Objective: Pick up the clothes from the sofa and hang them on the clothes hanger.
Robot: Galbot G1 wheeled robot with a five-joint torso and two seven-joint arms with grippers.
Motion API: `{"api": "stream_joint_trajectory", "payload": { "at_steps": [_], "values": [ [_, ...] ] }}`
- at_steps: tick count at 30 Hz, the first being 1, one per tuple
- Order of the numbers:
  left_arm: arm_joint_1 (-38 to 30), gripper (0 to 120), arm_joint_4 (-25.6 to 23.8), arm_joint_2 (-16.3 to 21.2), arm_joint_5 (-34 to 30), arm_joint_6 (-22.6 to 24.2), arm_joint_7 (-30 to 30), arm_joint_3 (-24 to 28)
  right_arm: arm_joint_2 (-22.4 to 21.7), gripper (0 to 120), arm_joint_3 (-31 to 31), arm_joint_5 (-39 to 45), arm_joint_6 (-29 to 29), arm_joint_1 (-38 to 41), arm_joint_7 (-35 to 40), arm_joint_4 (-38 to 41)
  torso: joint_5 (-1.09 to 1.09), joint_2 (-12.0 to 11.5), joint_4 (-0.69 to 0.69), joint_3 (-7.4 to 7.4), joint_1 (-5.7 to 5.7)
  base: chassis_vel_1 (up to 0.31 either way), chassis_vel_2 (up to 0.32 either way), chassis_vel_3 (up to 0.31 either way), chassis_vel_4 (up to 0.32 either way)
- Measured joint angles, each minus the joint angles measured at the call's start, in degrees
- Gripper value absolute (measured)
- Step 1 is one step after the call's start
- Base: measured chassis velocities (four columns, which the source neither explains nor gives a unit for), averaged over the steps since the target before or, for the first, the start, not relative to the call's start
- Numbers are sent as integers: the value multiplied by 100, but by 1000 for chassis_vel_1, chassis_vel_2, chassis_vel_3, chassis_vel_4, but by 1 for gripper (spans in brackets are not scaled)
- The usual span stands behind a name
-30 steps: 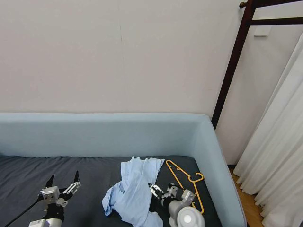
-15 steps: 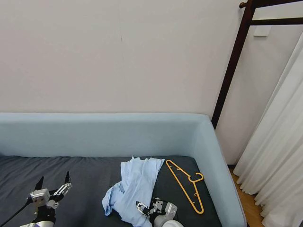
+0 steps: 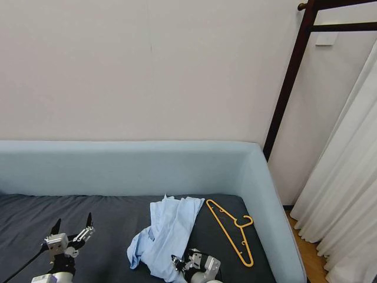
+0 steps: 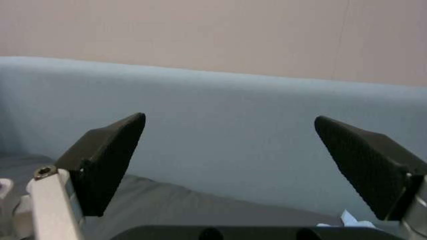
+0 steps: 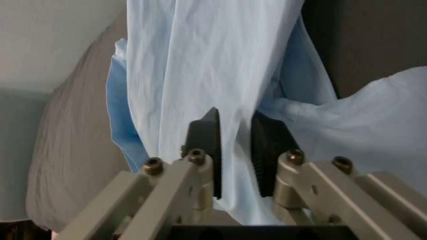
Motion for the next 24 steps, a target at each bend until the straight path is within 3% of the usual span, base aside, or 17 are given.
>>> {"api": "stream_joint_trajectory", "payload": {
  "at_steps": [3, 5, 8, 15, 18, 24],
  "values": [
    [-38, 100, 37, 7, -2, -13, -3, 23, -2, 2, -1, 30, -4, -40, -45, 120, 0, 0, 0, 0, 0, 0, 0, 0, 0],
    [-50, 100, 53, 8, -2, -16, -6, 29, -3, 0, -1, 91, -1, -58, -69, 200, 0, 0, 0, 0, 0, 0, 0, 0, 0],
    [-113, 100, 121, 20, -5, -34, -15, 54, -41, 0, -16, 534, 162, -131, -273, 742, 13, 0, -3, 0, 0, 0, 0, 0, 0],
    [-188, 100, 197, 30, -7, -42, -25, 102, -178, 0, -13, 1217, 670, -127, -636, 1620, 8, 0, -2, 0, 0, 0, 0, 0, 0],
    [-239, 100, 231, 56, -22, -43, -34, 124, -358, 0, -41, 1556, 1269, -97, -1216, 2160, 7, 0, -1, 0, 0, 0, 0, 0, 0],
    [-278, 100, 242, 66, -35, -43, -34, 178, -639, 0, 45, 1798, 1737, 7, -1954, 2559, 6, 0, -1, 0, 0, 0, 0, 0, 0]
  ]
}}
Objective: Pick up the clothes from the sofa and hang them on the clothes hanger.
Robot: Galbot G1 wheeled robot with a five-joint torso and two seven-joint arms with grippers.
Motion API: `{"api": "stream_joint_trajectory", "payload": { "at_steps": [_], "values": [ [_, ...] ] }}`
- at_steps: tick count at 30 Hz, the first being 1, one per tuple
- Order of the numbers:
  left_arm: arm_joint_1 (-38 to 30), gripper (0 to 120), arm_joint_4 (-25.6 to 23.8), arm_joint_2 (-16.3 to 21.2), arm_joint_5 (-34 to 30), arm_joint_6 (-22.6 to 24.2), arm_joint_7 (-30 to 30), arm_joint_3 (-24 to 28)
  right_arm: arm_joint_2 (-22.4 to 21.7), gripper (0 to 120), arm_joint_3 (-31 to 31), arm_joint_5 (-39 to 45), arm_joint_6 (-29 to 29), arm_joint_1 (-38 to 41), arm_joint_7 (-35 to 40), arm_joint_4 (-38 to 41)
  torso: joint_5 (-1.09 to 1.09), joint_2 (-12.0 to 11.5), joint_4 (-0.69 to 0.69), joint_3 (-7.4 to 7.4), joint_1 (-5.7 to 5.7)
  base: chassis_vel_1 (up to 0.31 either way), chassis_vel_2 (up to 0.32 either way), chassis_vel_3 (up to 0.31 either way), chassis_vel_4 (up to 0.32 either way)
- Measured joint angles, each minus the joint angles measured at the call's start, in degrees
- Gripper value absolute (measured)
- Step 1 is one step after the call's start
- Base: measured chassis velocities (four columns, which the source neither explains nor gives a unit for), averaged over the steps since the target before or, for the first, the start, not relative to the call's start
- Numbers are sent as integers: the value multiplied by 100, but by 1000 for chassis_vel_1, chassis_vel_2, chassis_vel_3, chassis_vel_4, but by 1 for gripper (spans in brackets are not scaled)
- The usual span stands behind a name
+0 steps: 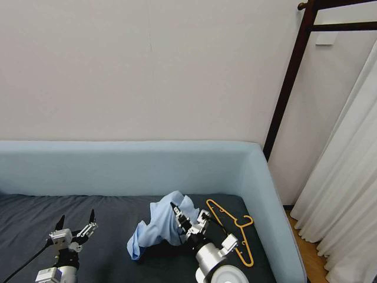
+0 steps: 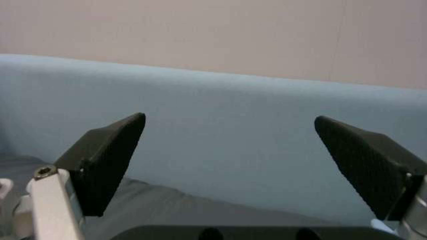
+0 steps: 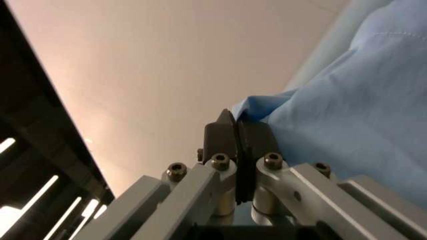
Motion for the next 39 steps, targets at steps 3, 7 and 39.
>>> {"api": "stream_joint_trajectory", "payload": {
  "at_steps": [3, 7, 39],
  "values": [
    [-4, 100, -1, 0, -1, 0, 0, 19, -132, 0, 53, 171, 104, 28, -33, 278, 0, 0, 0, 0, 0, 0, 0, 0, 0],
    [-1, 100, -53, -6, -2, 0, -4, 36, -553, 0, 197, 516, 195, 29, 289, 1135, 0, 0, 0, 0, 0, 0, 0, 0, 0],
    [571, 100, -441, -261, 174, -282, -88, -387, 819, 25, -554, -2446, -568, 2361, 2311, -4191, 0, 0, 3, 0, 0, 0, 0, 0, 0]
  ]
}}
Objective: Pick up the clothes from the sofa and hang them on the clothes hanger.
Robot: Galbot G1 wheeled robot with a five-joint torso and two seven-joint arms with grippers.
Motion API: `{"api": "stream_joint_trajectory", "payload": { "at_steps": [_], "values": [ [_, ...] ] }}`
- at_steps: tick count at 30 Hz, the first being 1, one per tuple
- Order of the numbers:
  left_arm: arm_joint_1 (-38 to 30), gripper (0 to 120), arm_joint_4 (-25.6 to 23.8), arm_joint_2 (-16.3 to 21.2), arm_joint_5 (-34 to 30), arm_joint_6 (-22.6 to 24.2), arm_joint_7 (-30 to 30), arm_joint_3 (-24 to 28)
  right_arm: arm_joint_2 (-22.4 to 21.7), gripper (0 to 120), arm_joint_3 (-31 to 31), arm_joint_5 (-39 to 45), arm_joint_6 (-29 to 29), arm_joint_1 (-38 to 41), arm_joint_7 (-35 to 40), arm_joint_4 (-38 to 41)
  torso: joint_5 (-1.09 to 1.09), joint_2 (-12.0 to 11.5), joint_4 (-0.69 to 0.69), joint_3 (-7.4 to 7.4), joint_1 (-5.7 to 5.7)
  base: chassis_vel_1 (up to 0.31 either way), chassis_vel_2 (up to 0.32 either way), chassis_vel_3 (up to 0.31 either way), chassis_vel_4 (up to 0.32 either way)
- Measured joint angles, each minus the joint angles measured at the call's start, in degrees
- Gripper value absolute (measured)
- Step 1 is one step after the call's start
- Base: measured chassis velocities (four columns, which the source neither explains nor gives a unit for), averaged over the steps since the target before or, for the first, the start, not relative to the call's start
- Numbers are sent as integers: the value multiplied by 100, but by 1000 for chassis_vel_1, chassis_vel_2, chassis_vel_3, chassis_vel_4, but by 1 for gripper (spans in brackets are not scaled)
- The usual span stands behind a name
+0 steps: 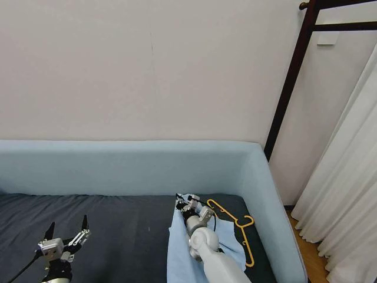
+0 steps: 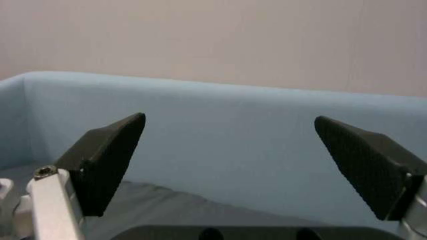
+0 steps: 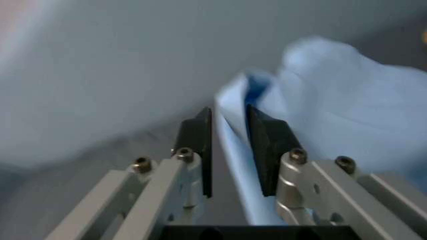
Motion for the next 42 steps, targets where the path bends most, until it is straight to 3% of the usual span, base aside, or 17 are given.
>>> {"api": "stream_joint_trajectory", "payload": {
  "at_steps": [1, 3, 4, 9, 14, 17, 22, 29, 34, 40, 42],
  "values": [
    [-2, 100, 10, -5, 0, -14, -2, 4, -156, 28, -120, 76, -407, -114, 473, 253, -1, 0, -2, 1, 0, 0, 0, 0, 0],
    [-4, 100, 16, -11, 2, -23, -3, 17, -236, 32, -166, 142, -585, -184, 665, 399, -2, 0, -2, 1, 0, 0, 0, 0, 0],
    [-15, 100, 30, -30, 16, -39, -3, 52, -474, 36, -238, 375, -915, -411, 974, 856, -2, 0, -4, 0, 0, 0, 0, 0, 0],
    [-102, 100, 97, -98, 138, -63, 1, 205, -1199, 54, -90, 1073, -1164, -1014, 1069, 2064, 0, 1, -4, -1, -1, 0, 0, 0, 0],
    [-169, 100, 109, -139, 234, -63, -2, 327, -1785, 71, 354, 1006, -1236, -1223, 667, 2247, -1, 1, -4, 0, 0, 0, 0, 0, 0],
    [-216, 100, 132, -152, 289, -63, 2, 399, -2178, 85, 614, 309, -1371, -1364, -317, 1846, 1, 0, -3, 0, 0, 0, 0, 0, 0],
    [-236, 100, 137, -80, 281, -47, -9, 382, -2276, 99, 639, -301, -1683, -1626, -1141, 1706, -1, 1, -3, 0, 0, 0, 0, 0, 0],
    [-205, 100, 140, -10, 234, -64, -44, 332, -2033, 99, 522, -578, -1662, -1778, -1278, 1609, -2, 0, -2, 0, 0, 0, 0, 0, 0],
    [-156, 100, 154, 53, 154, -137, -49, 258, -1936, 86, 475, -707, -1653, -1908, -1283, 1543, -2, 1, -2, 0, 0, 0, 0, 0, 0],
    [-178, 100, 202, 81, 107, -189, -52, 234, -1866, 60, 443, -914, -1654, -2140, -1319, 1649, -2, 1, -3, 0, 0, 0, 0, 0, 0],
    [-181, 100, 204, 80, 107, -190, -52, 238, -1865, 59, 443, -918, -1654, -2151, -1319, 1660, -2, 1, -3, 0, 0, 0, 0, 0, 0]
  ]
}}
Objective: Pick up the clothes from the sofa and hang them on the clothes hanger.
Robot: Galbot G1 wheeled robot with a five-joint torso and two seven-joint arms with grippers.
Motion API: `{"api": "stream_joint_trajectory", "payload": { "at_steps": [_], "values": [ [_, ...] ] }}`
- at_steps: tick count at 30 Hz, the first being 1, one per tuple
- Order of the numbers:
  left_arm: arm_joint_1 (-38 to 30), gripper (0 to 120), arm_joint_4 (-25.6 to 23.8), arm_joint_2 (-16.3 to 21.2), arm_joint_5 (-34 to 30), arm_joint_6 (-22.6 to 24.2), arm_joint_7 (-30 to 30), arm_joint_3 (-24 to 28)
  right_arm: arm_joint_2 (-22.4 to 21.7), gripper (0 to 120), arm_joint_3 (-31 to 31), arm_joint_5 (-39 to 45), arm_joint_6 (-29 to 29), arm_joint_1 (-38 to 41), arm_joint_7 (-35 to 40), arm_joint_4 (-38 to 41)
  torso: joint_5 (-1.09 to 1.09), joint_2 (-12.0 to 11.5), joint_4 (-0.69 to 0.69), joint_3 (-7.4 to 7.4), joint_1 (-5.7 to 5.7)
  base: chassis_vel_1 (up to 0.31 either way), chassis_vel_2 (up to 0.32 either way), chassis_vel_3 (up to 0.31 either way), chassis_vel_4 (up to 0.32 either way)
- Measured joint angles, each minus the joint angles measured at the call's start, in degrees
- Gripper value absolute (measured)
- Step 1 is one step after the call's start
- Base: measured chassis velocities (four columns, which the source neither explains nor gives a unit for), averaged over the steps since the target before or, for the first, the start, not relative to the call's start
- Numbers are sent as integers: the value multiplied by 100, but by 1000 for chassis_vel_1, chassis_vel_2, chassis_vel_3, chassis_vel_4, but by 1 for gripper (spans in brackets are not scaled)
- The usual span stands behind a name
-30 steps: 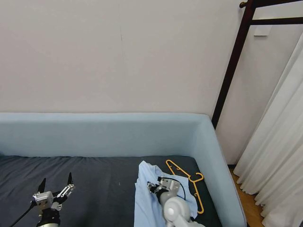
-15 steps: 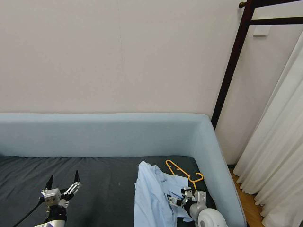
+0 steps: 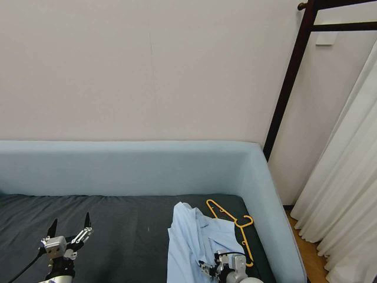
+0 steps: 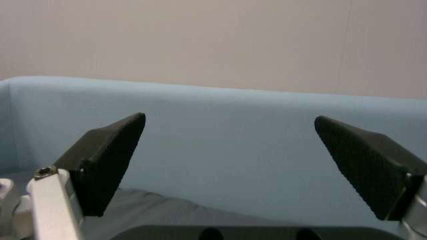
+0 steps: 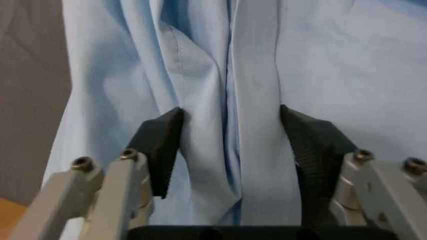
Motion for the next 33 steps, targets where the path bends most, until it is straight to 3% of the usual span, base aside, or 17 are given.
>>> {"api": "stream_joint_trajectory", "payload": {
  "at_steps": [4, 9, 15, 17, 20, 24, 33],
  "values": [
    [-107, 100, 64, -26, 5, -12, 0, 109, -25, 37, 17, -12, 71, -178, 21, 181, 0, 0, 0, 0, 0, 0, 0, 0, 0],
    [-207, 100, 109, -30, 7, 4, 0, 183, -49, 20, 73, 67, 247, -262, 57, 322, 0, 0, -1, 0, 0, 0, 0, 0, 0],
    [-306, 100, 215, -29, 8, 9, 0, 255, -79, 0, 177, 871, 409, -436, 321, 1041, 0, 0, 0, 1, 0, 0, 0, 0, 0],
    [-327, 100, 243, -23, 5, 9, 0, 270, -100, 0, 219, 1304, 462, -506, 470, 1467, 1, 0, -1, 1, 0, 0, 0, 0, 0],
    [-388, 100, 290, 0, -30, 9, -5, 300, -233, 0, 413, 2332, 523, -605, 1004, 2724, 0, 0, 0, 0, 0, 0, 0, 0, 0],
    [-417, 100, 296, 4, -59, -2, -15, 352, -537, 0, 679, 2675, 729, -653, 1141, 3552, 1, 0, 0, 0, 0, 0, 0, 0, 0],
    [-469, 100, 271, -8, -80, -49, -27, 506, -1210, 0, 1898, 3594, 1635, -761, 32, 4767, 1, 0, -1, 0, 0, 0, 0, 0, 0]
  ]
}}
